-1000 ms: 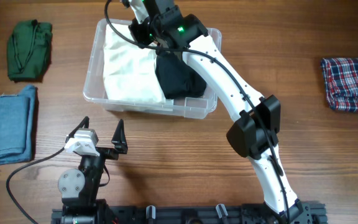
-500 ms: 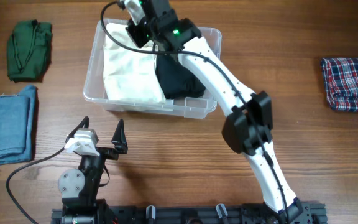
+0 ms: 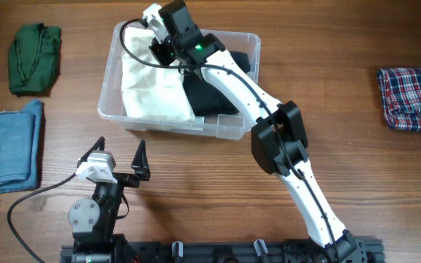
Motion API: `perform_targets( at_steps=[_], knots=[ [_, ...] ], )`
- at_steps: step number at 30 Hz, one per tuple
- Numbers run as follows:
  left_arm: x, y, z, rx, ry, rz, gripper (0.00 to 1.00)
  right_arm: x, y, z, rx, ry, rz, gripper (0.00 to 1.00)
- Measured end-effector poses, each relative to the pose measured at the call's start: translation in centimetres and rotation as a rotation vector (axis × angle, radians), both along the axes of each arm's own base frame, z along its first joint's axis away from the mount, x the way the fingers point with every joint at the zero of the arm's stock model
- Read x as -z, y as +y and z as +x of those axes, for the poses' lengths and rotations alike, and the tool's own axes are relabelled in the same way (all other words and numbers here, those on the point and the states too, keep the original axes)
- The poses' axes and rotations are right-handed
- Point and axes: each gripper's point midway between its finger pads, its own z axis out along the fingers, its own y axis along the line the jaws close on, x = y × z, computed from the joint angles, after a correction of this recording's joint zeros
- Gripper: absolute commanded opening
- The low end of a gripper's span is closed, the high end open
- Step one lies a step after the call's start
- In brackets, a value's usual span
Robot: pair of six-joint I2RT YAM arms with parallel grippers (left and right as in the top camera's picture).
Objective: Pack container
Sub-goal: 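Press and tuck the cream cloth into the bin's left side with the right gripper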
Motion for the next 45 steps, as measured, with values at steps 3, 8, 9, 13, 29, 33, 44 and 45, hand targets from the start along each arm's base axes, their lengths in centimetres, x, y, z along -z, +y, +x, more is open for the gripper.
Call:
perform_targets(
  at_steps=[3,8,9,13,29,33,44,45],
  knots=[
    [0.0,0.0,0.0,0.0,0.0,0.0,1.0,0.8,0.0,0.0,0.001,0.011,-0.007,0.04],
    [0.0,0.0,0.0,0.0,0.0,0.0,1.0,2.4,0.0,0.0,0.005,0.033,-0.018,0.04],
    [0.0,0.0,0.0,0.0,0.0,0.0,1.0,2.9,-0.1,-0.1,0.006,0.041,-0.022,0.04],
    [0.0,0.0,0.0,0.0,0.0,0.0,1.0,4.6,-0.2,-0.4,0.007,0.07,-0.04,0.04],
    [0.0,0.0,0.0,0.0,0.0,0.0,1.0,5.7,-0.3,-2.1,-0.004,0.133,-0.086,0.04],
    [0.0,0.0,0.0,0.0,0.0,0.0,1.0,4.3,-1.0,-3.3,0.006,0.184,-0.097,0.04],
    [0.0,0.0,0.0,0.0,0.0,0.0,1.0,-4.6,-0.7,-9.6,-0.096,0.355,0.025,0.04],
    [0.0,0.0,0.0,0.0,0.0,0.0,1.0,-4.3,-0.7,-10.6,-0.111,0.392,0.019,0.04]
  ],
)
